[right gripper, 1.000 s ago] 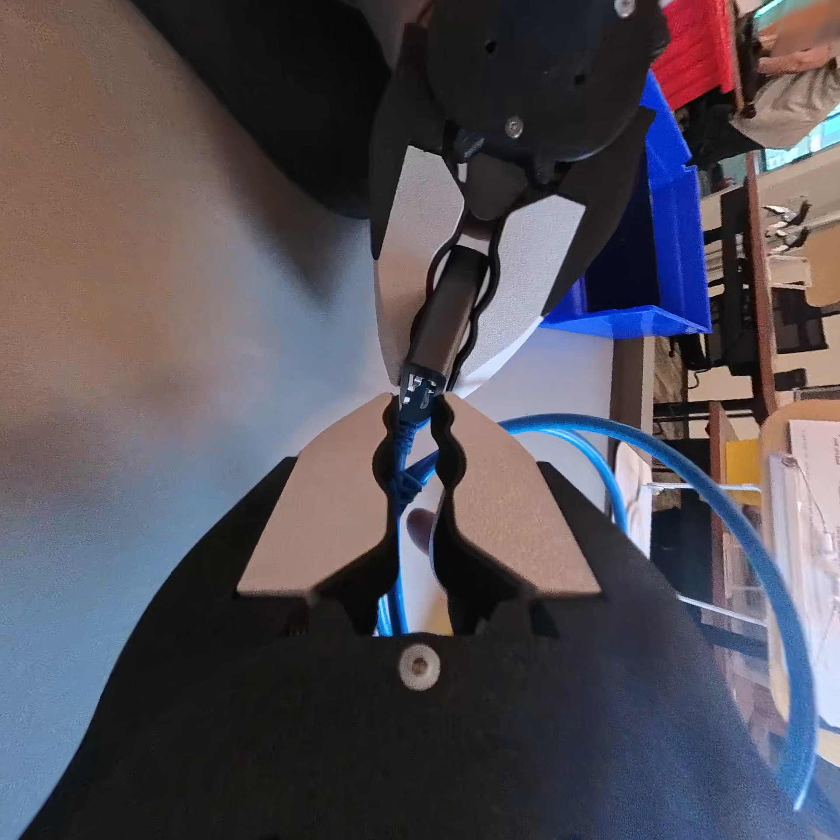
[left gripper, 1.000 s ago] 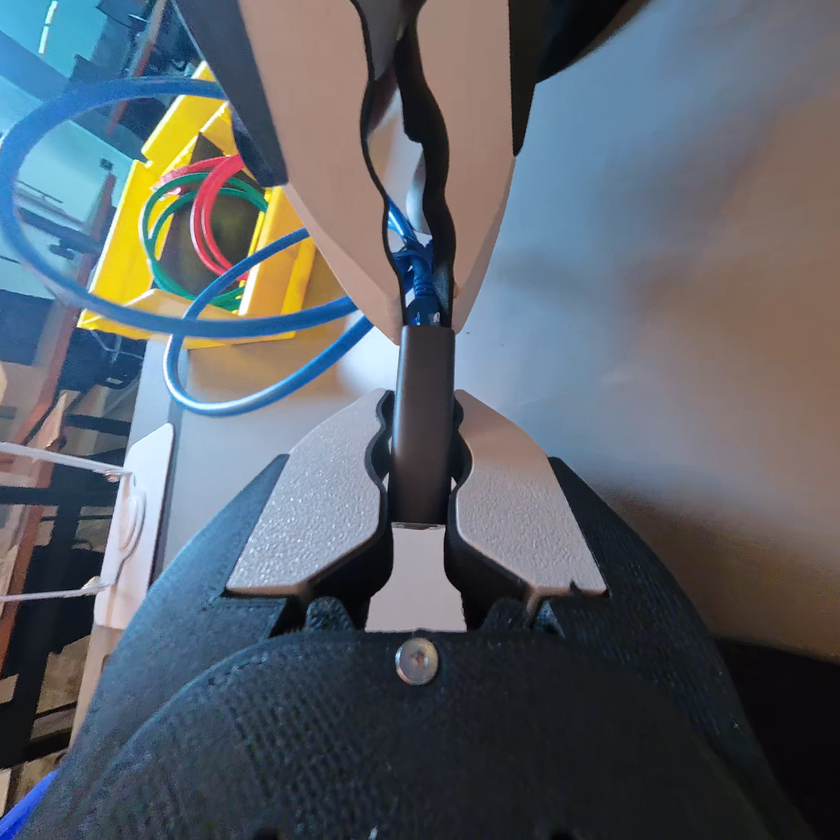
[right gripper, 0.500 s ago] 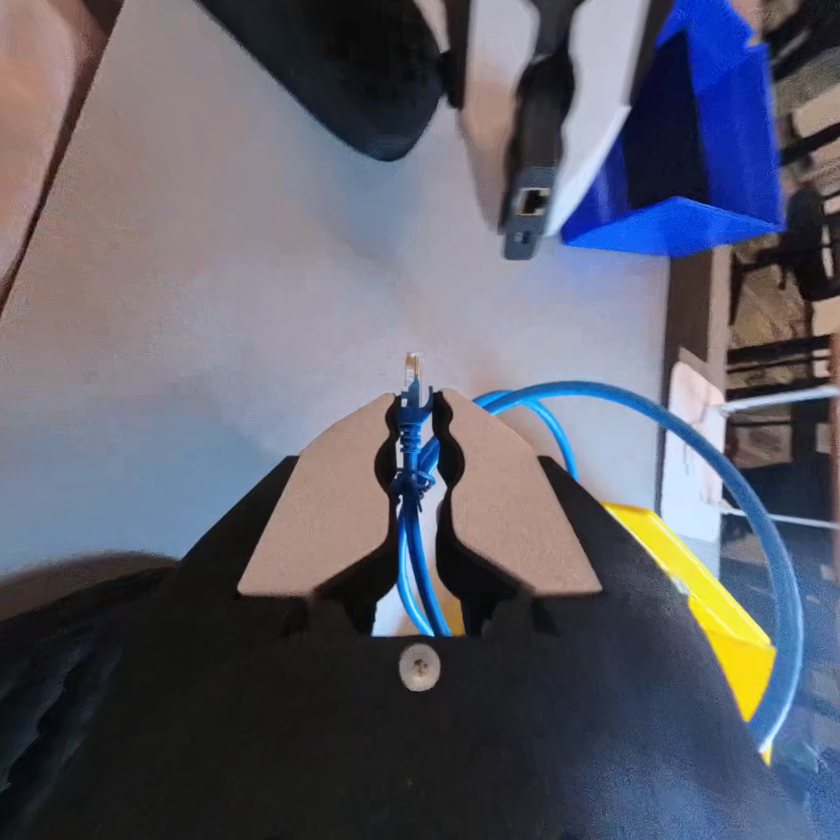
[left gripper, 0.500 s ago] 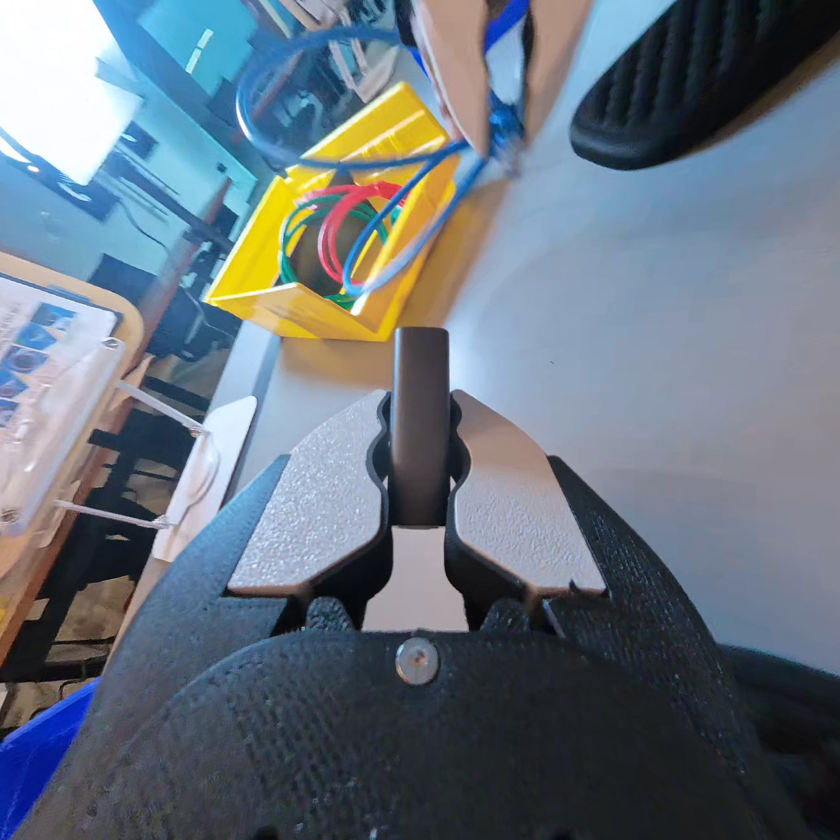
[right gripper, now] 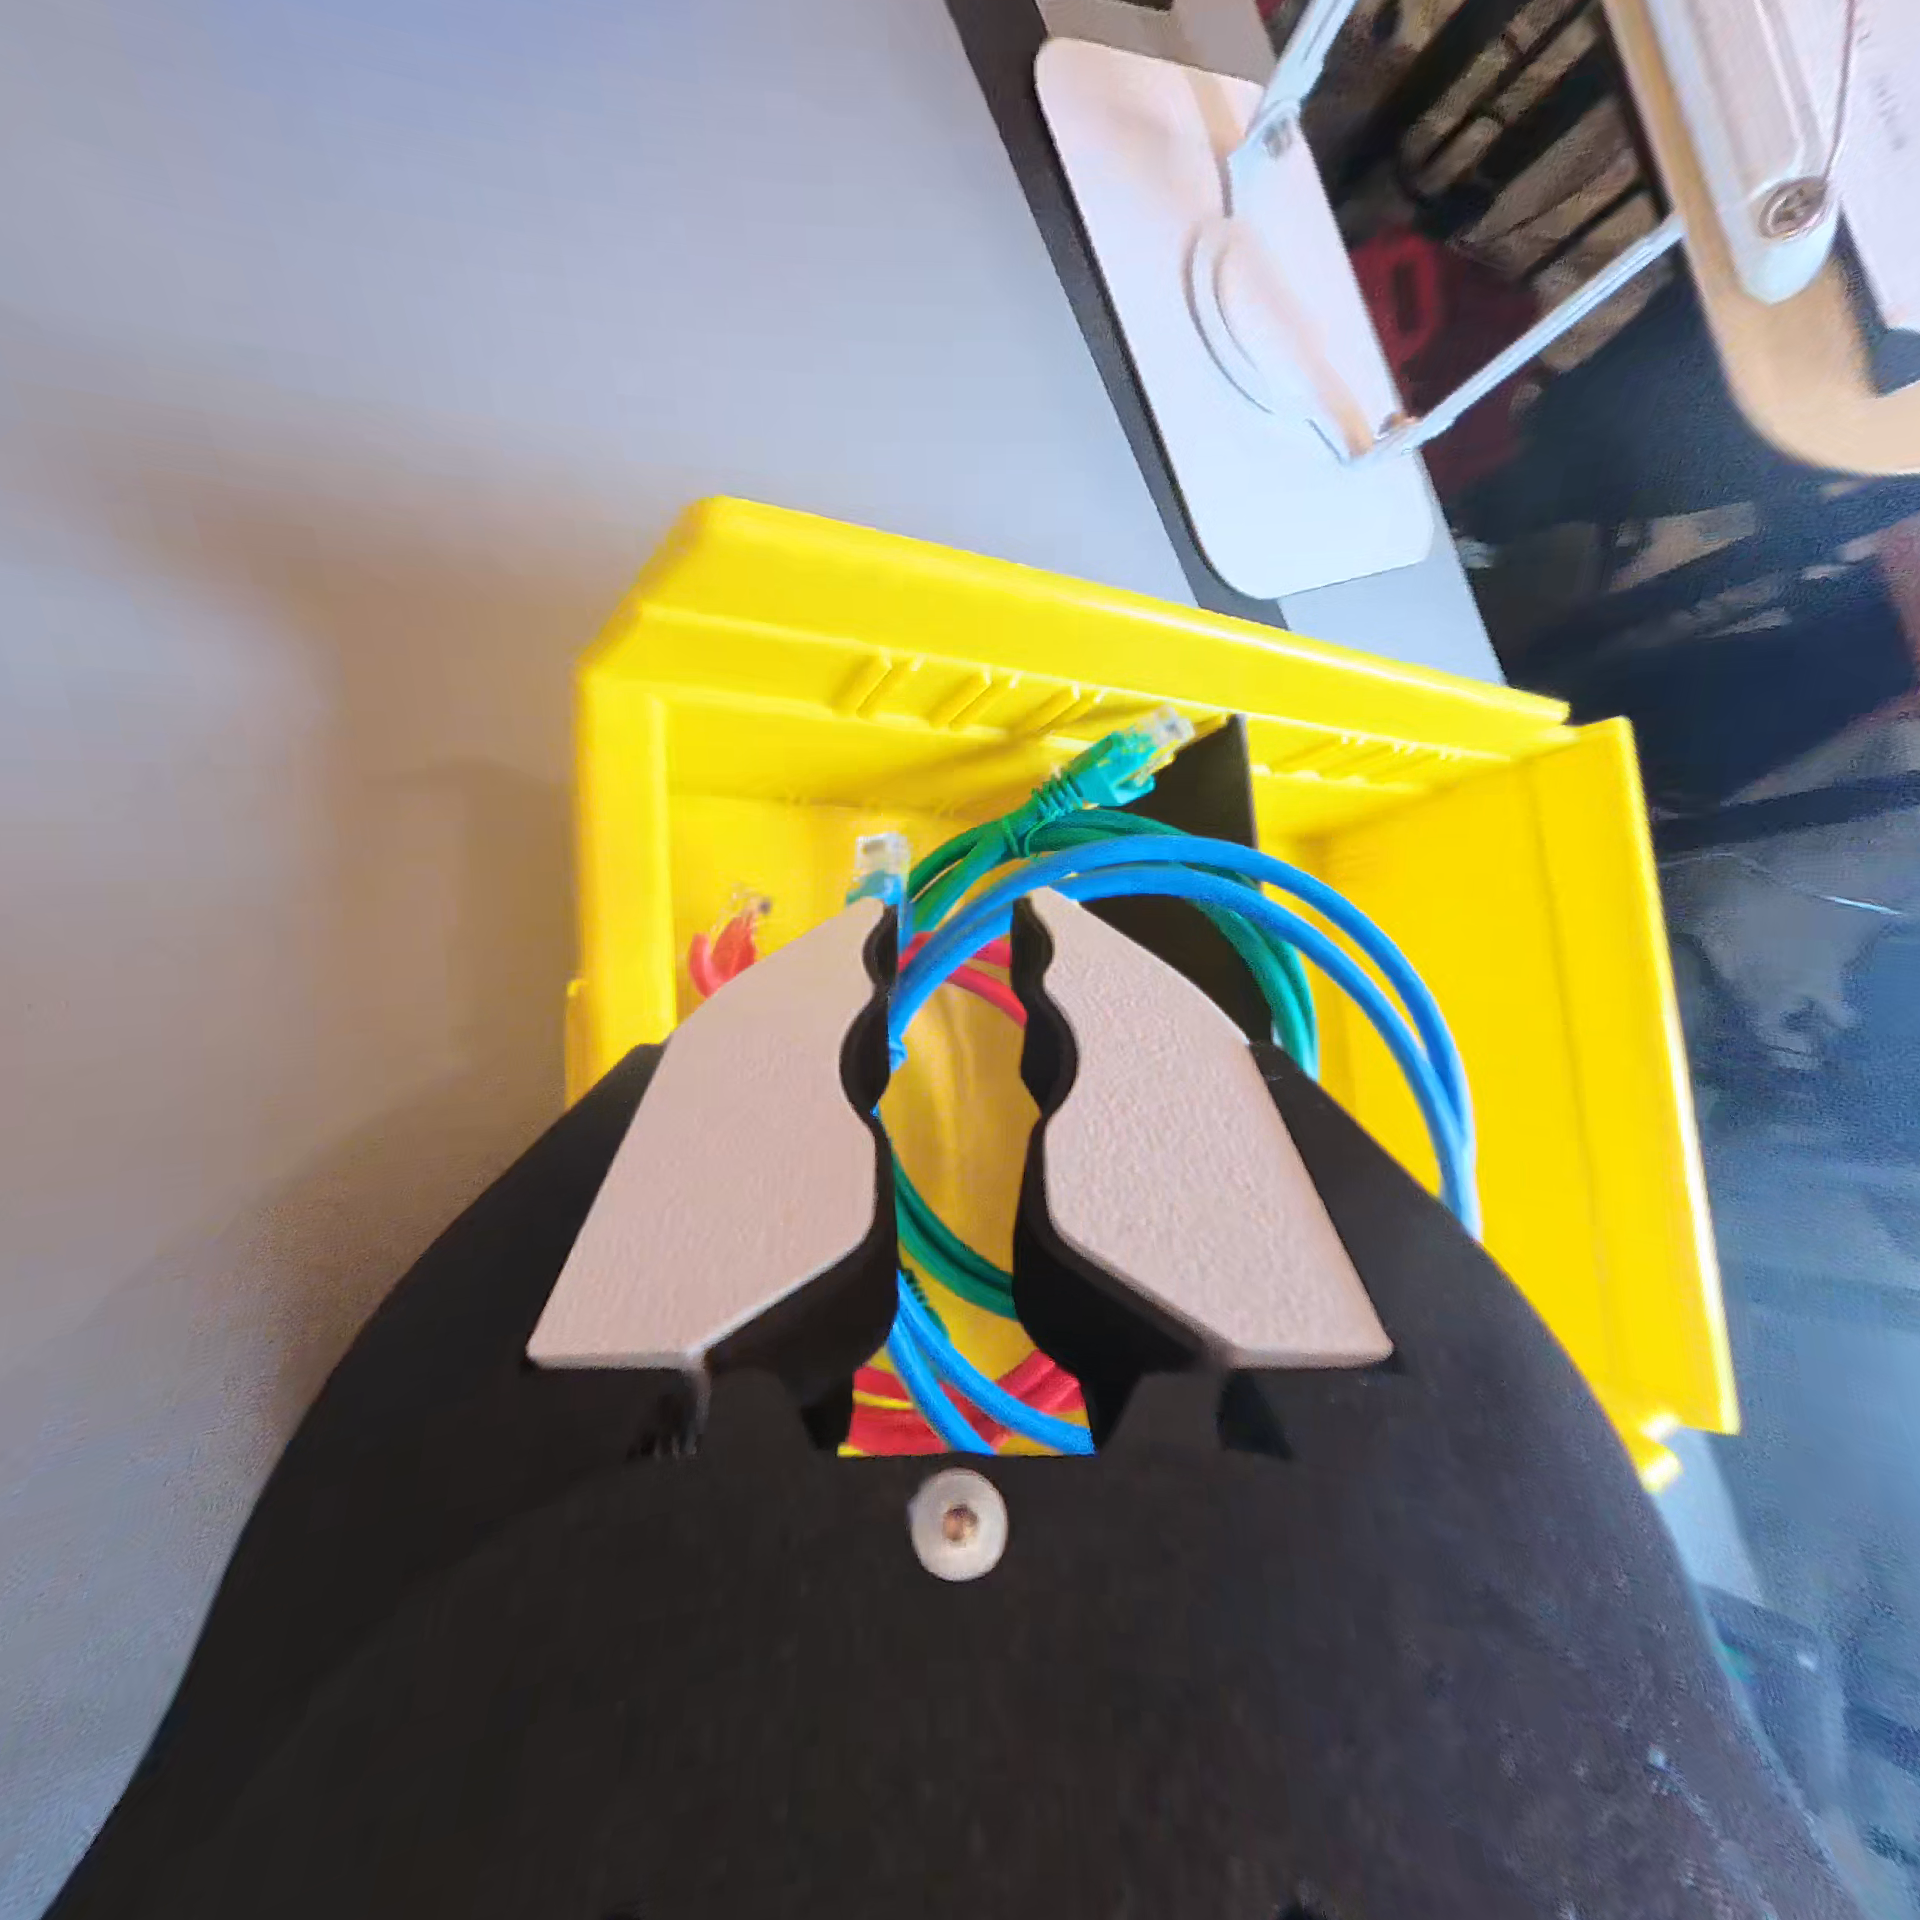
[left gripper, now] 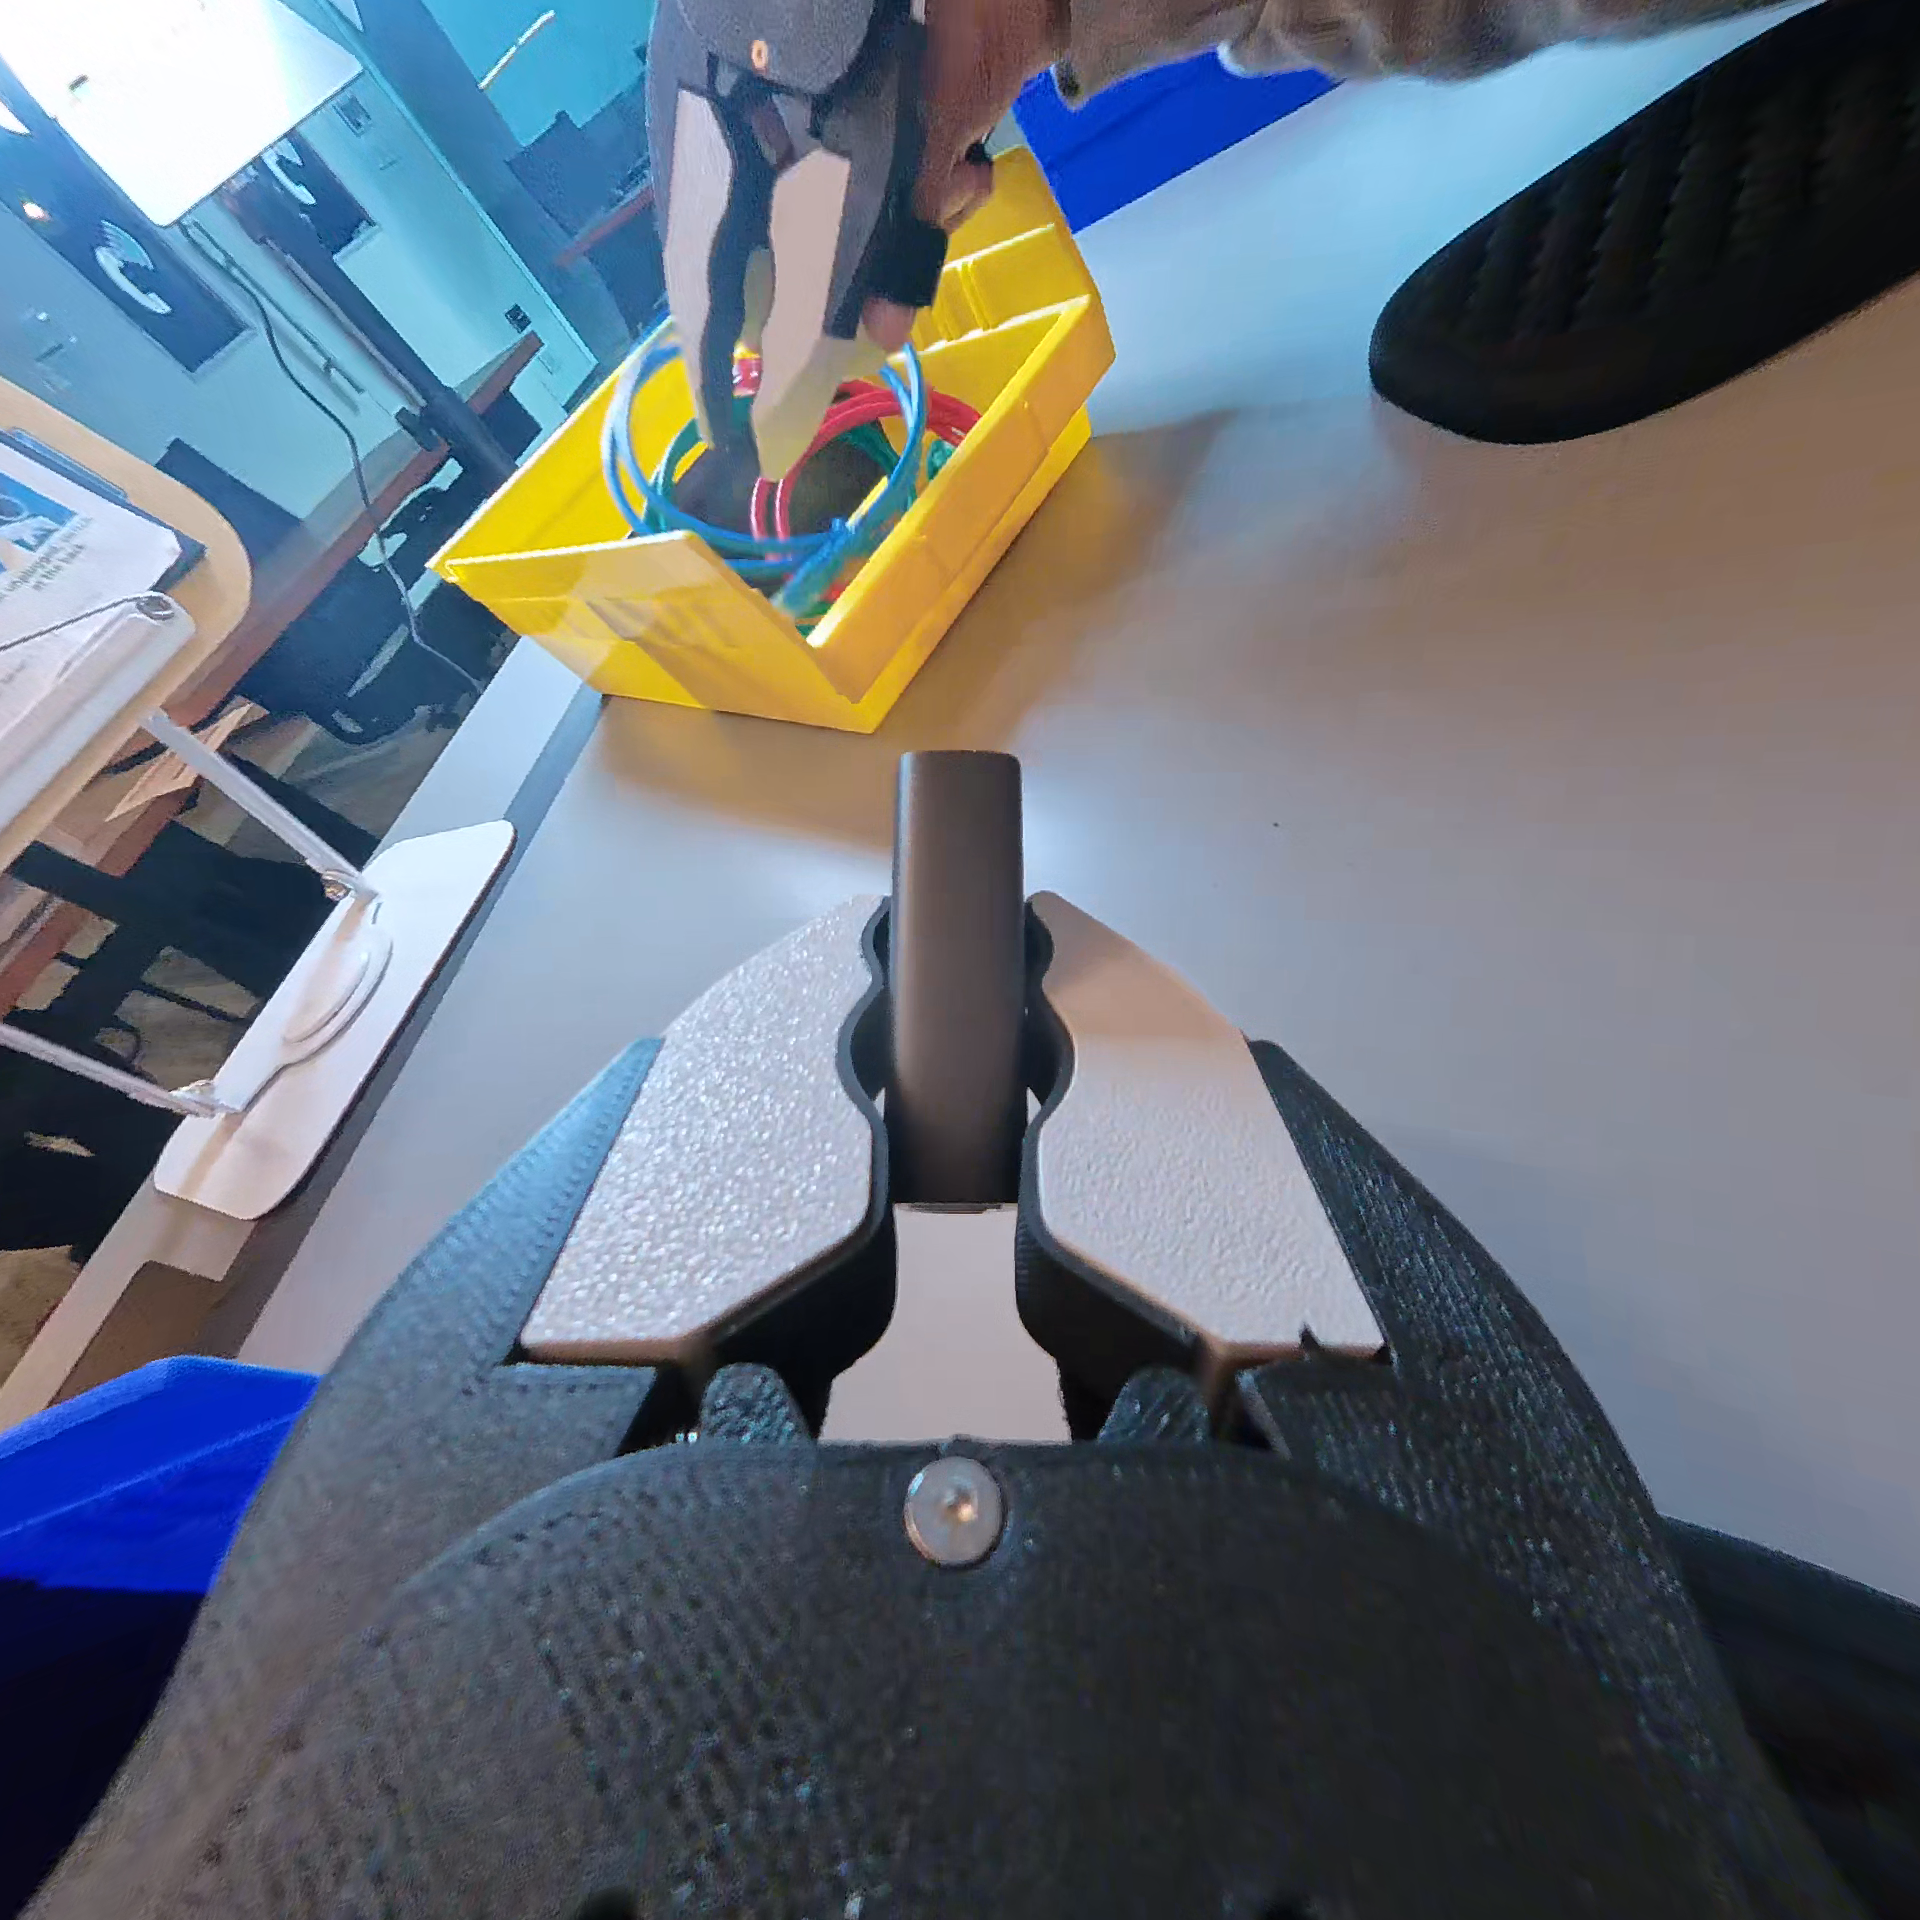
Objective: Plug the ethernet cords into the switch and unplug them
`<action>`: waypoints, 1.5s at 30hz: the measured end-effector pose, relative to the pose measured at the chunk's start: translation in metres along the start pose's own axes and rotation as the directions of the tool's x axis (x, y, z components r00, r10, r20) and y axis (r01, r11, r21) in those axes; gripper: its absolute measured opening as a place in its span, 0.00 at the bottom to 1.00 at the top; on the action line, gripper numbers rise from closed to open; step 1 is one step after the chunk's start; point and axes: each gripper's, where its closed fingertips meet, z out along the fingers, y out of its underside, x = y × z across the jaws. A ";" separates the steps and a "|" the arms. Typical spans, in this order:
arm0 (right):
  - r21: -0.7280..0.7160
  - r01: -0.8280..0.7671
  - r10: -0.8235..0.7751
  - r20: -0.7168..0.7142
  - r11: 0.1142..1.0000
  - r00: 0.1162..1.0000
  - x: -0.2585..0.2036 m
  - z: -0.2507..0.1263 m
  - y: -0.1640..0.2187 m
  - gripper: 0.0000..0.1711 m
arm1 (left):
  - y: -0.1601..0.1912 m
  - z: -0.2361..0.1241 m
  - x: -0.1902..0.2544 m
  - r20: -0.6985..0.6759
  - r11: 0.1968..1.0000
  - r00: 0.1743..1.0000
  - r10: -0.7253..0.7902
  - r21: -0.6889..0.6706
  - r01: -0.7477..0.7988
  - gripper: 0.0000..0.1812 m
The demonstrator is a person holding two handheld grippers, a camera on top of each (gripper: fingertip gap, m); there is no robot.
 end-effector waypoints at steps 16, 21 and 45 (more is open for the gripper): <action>0.574 0.081 -0.279 0.267 0.815 0.922 -0.205 -0.033 -0.162 0.17 | -0.019 0.005 0.018 -0.066 0.997 0.998 -0.014 0.080 0.020 0.12; 0.594 0.133 -0.325 0.229 0.793 0.918 -0.197 -0.038 -0.159 0.11 | -0.020 0.001 0.009 -0.037 0.995 0.999 -0.028 0.096 0.032 0.13; 0.214 0.323 -0.274 -0.230 0.922 0.934 -0.001 -0.075 -0.132 0.12 | -0.017 -0.023 -0.038 0.100 0.959 0.966 -0.237 0.184 0.216 0.10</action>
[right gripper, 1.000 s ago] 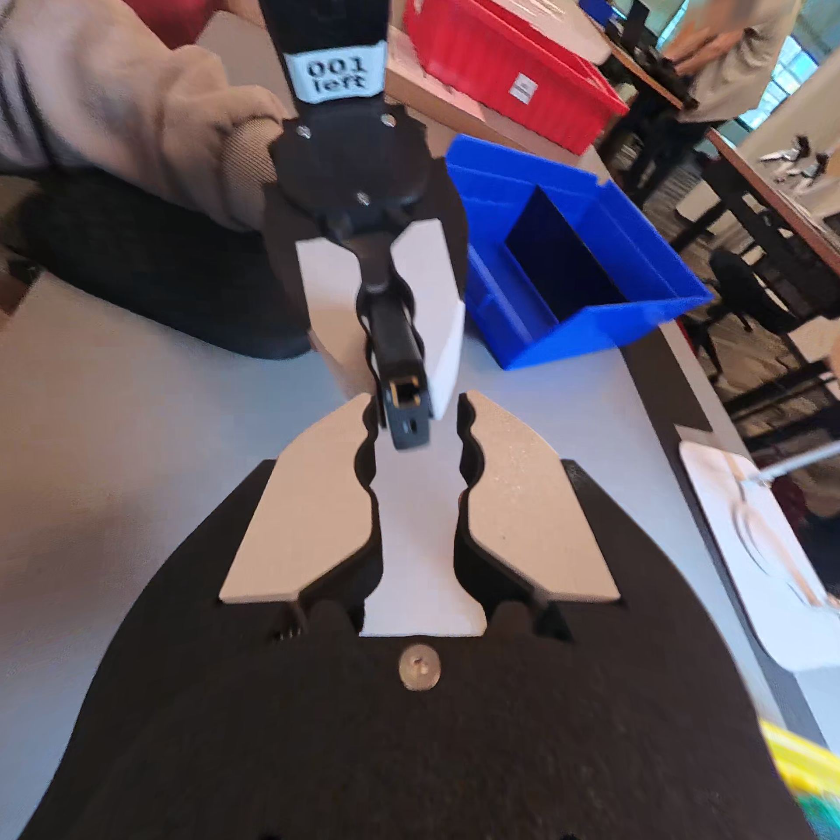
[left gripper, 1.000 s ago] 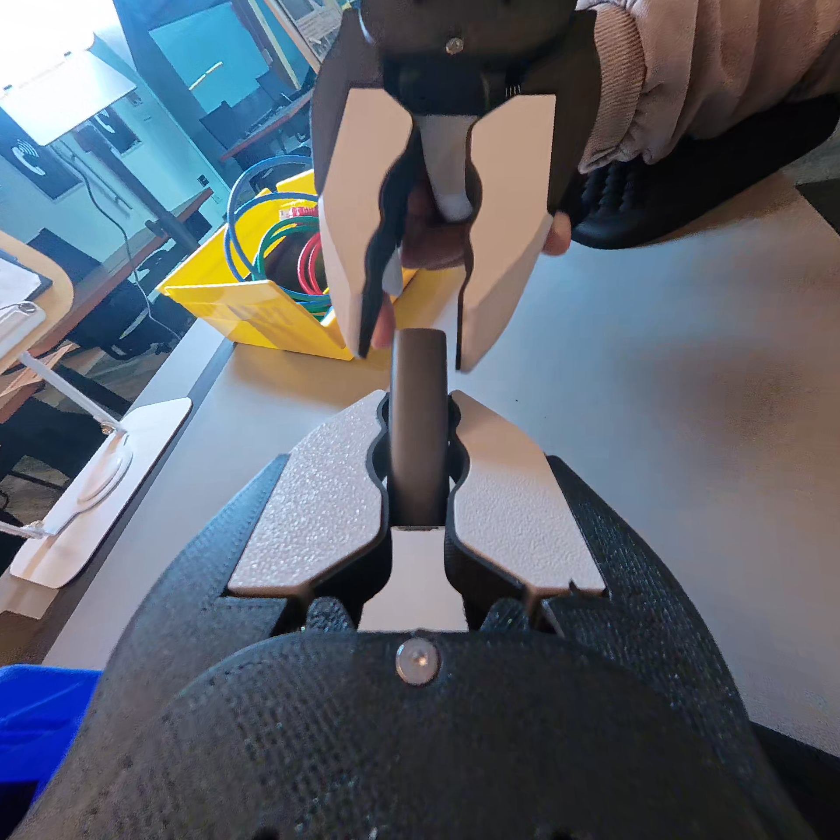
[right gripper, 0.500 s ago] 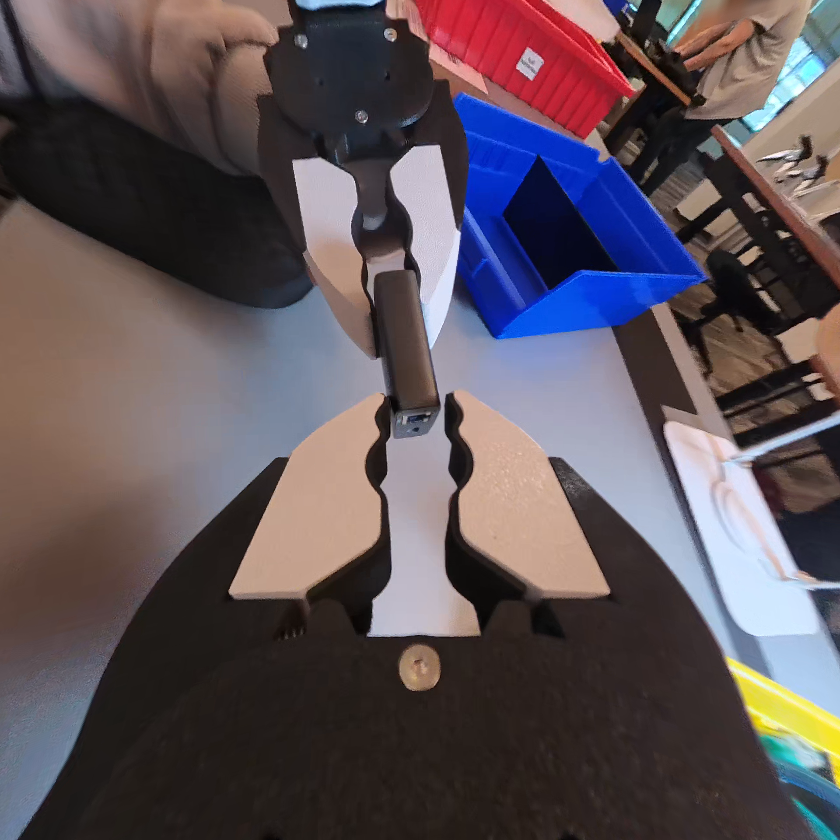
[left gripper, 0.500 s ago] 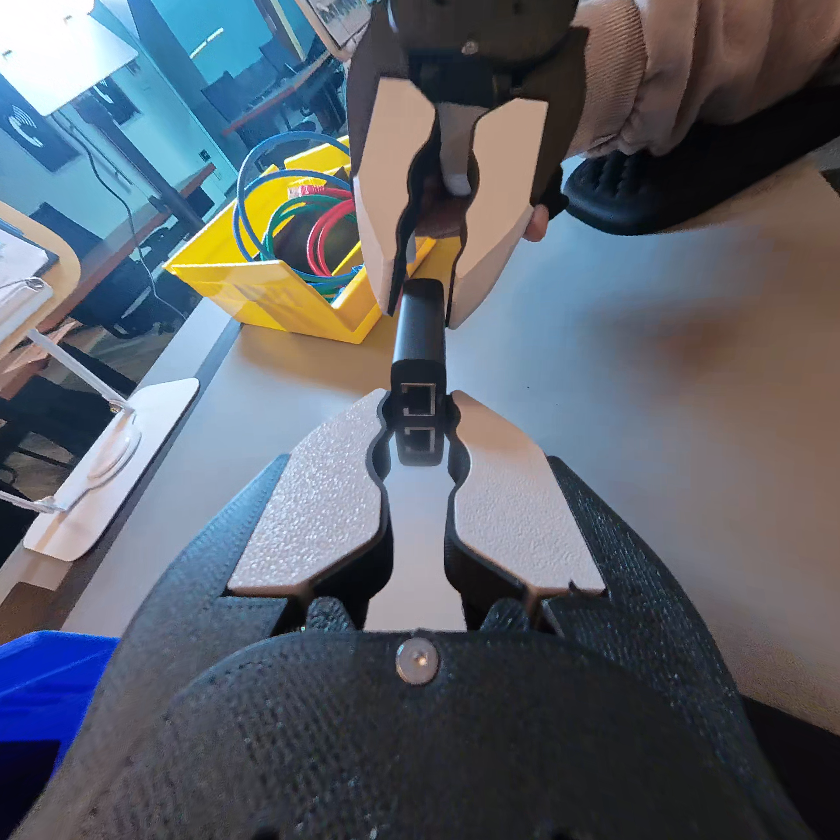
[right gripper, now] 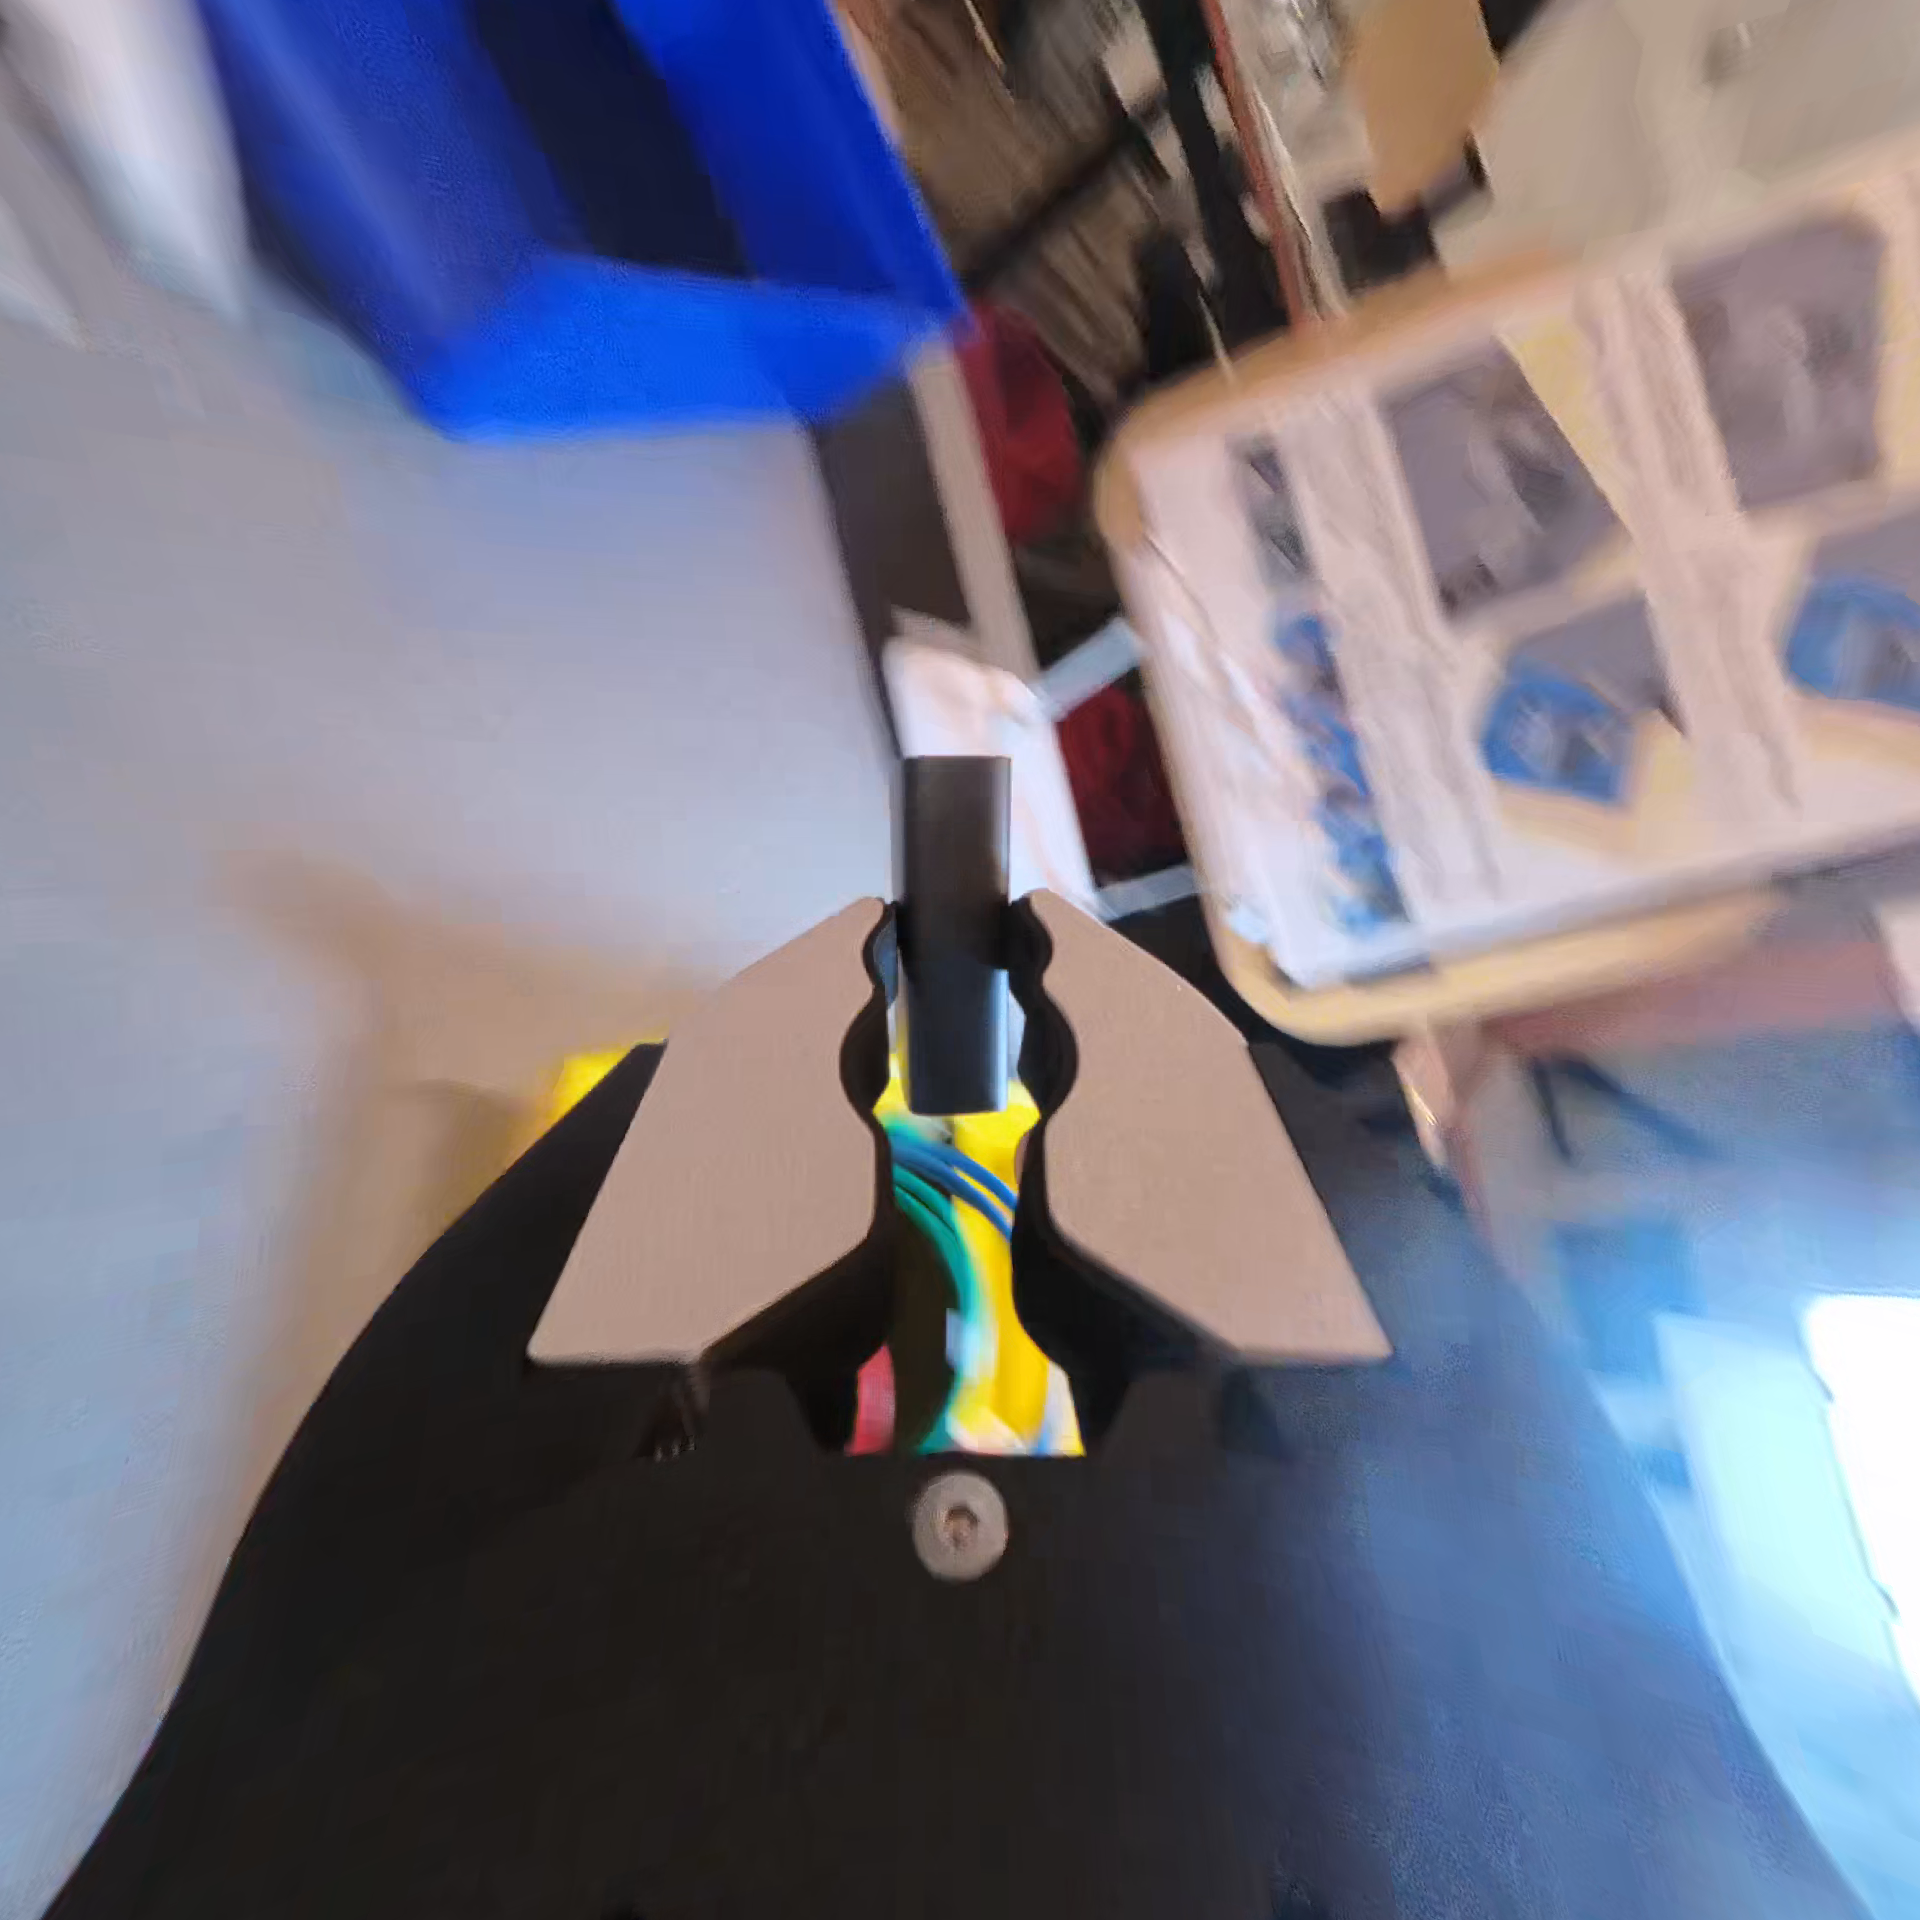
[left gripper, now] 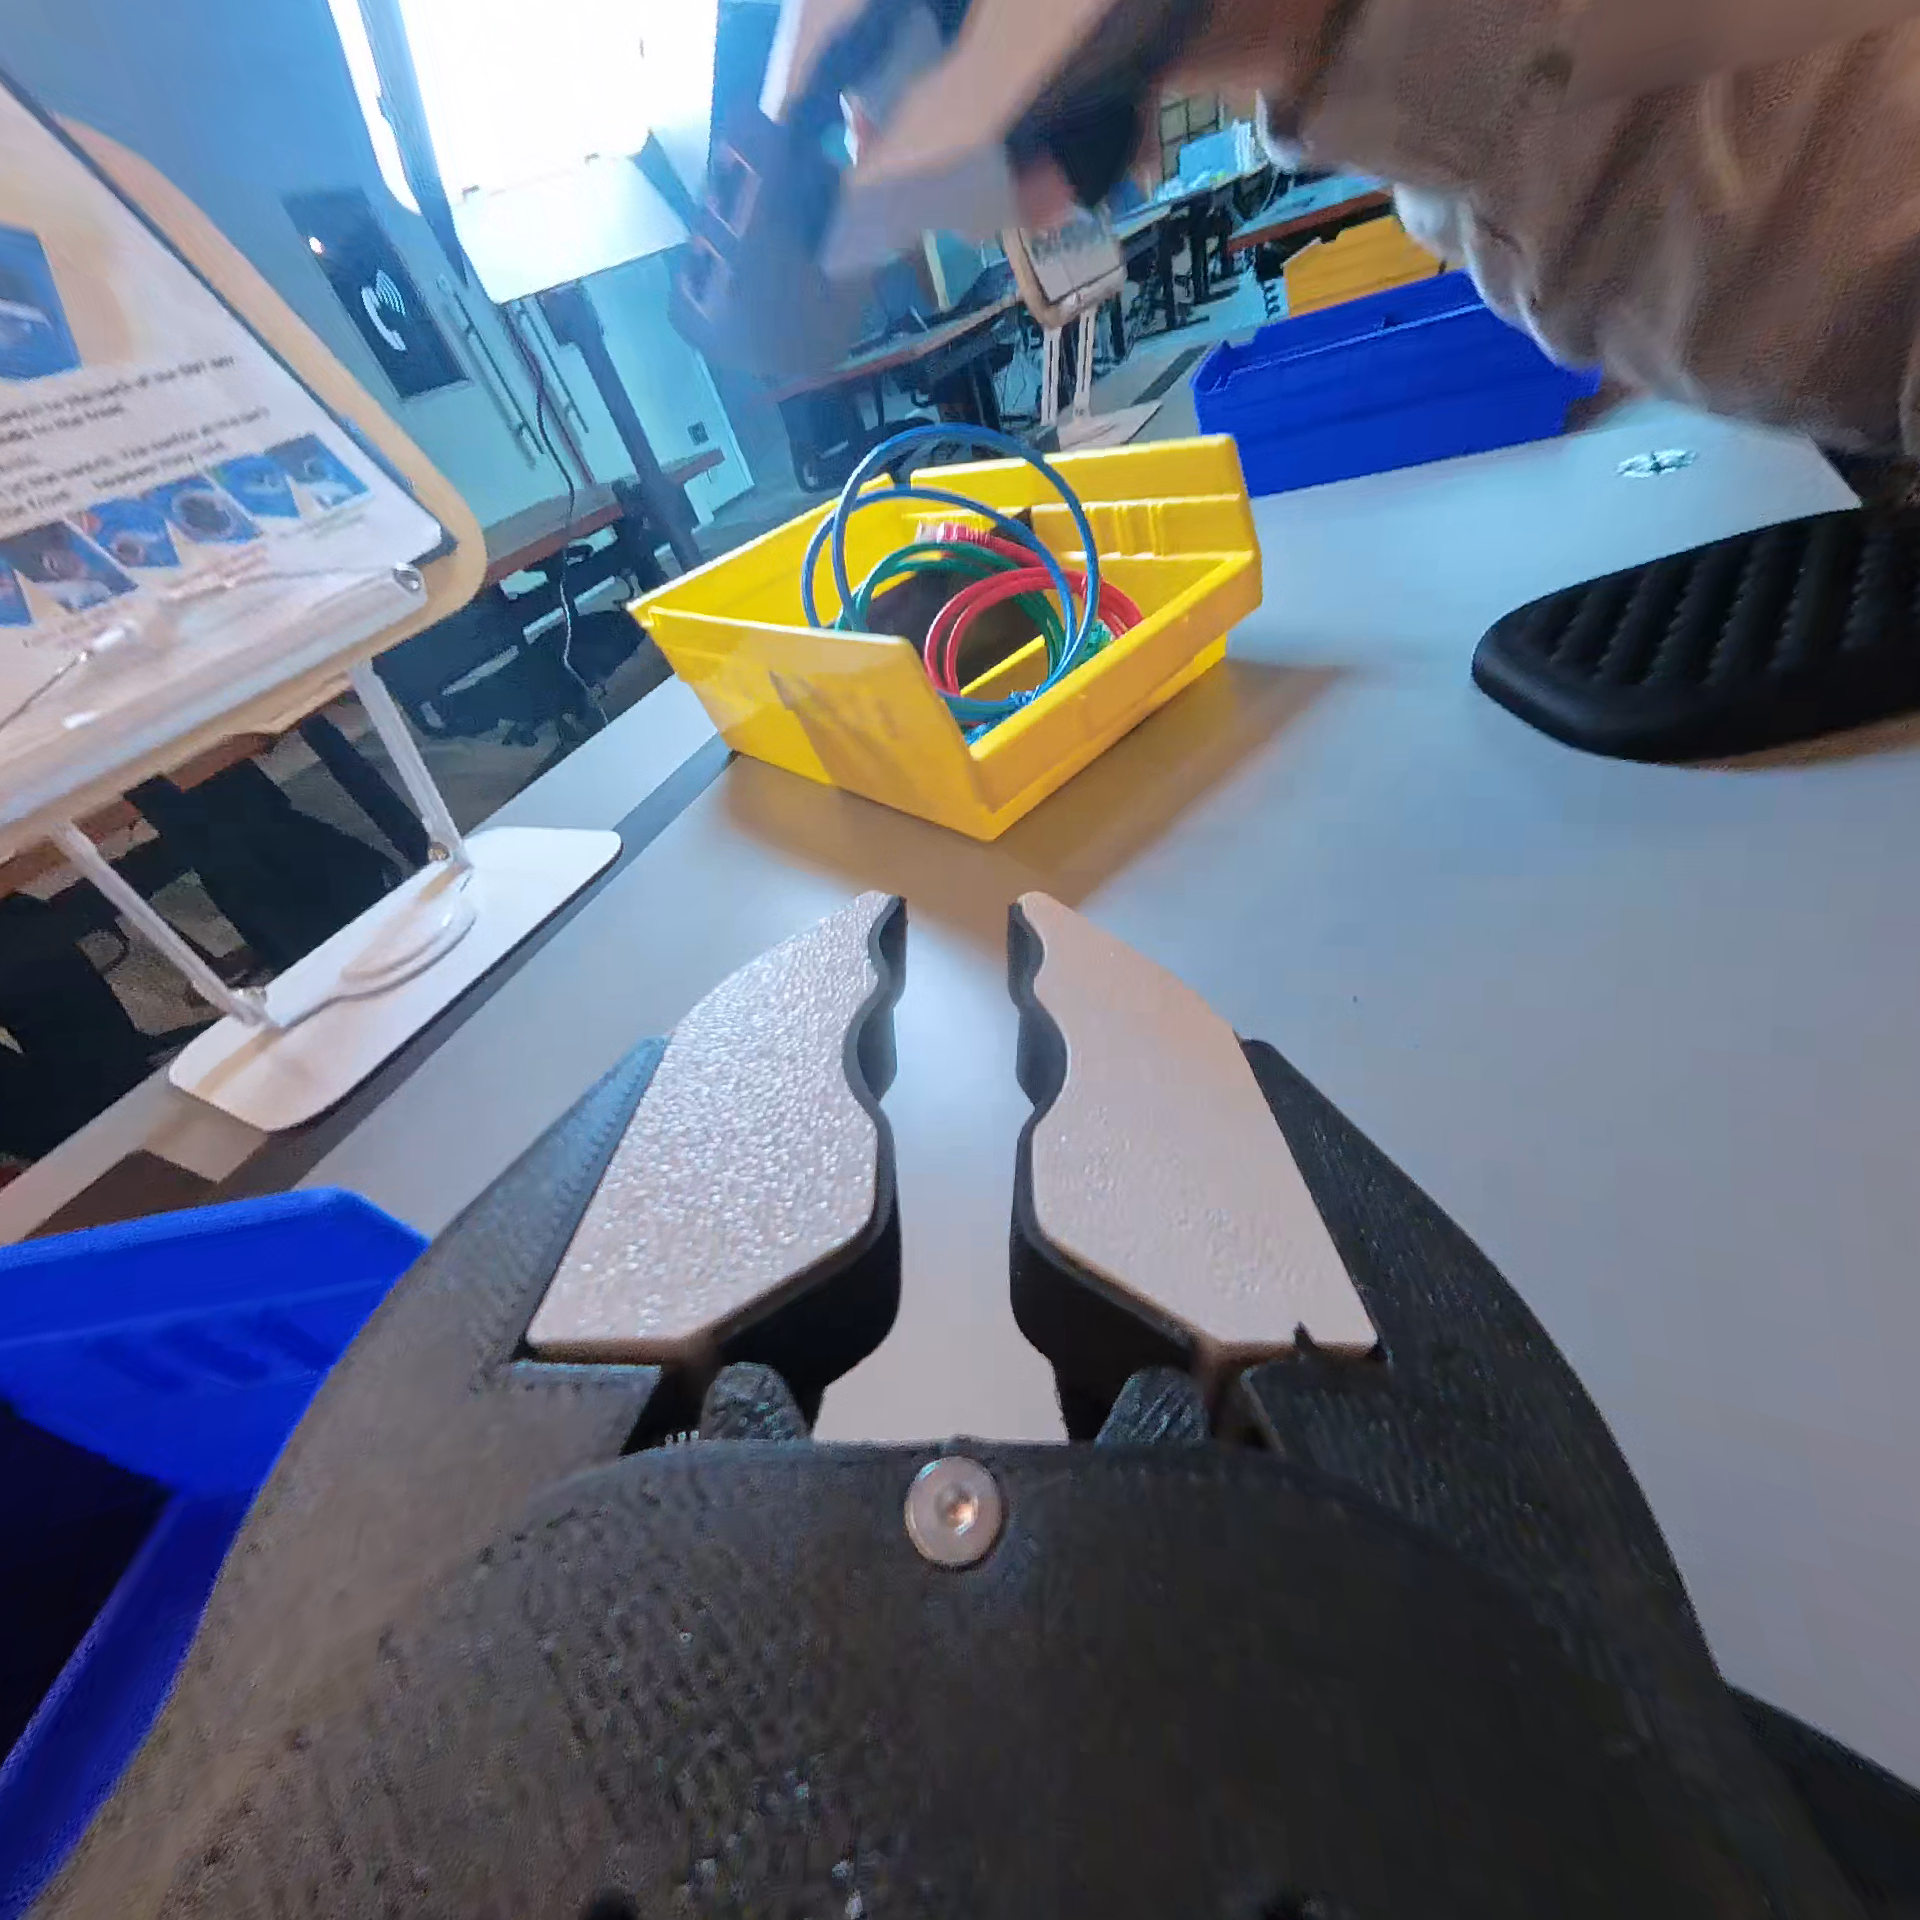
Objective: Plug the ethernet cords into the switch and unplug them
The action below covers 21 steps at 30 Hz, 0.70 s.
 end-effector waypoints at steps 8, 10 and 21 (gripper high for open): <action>-0.501 -0.190 0.305 0.159 0.845 0.939 0.081 0.066 0.217 0.12 | 0.021 0.009 0.018 -0.072 0.996 0.996 0.050 -0.076 -0.056 0.08; -0.516 -0.233 0.388 0.214 0.824 0.896 0.067 0.088 0.238 0.12 | 0.025 0.010 0.022 -0.090 0.995 0.995 0.041 -0.085 -0.048 0.08; -0.623 -0.300 0.561 0.272 0.722 0.782 0.037 0.129 0.291 0.15 | 0.042 0.016 0.024 -0.151 0.991 0.986 -0.078 -0.124 0.059 0.06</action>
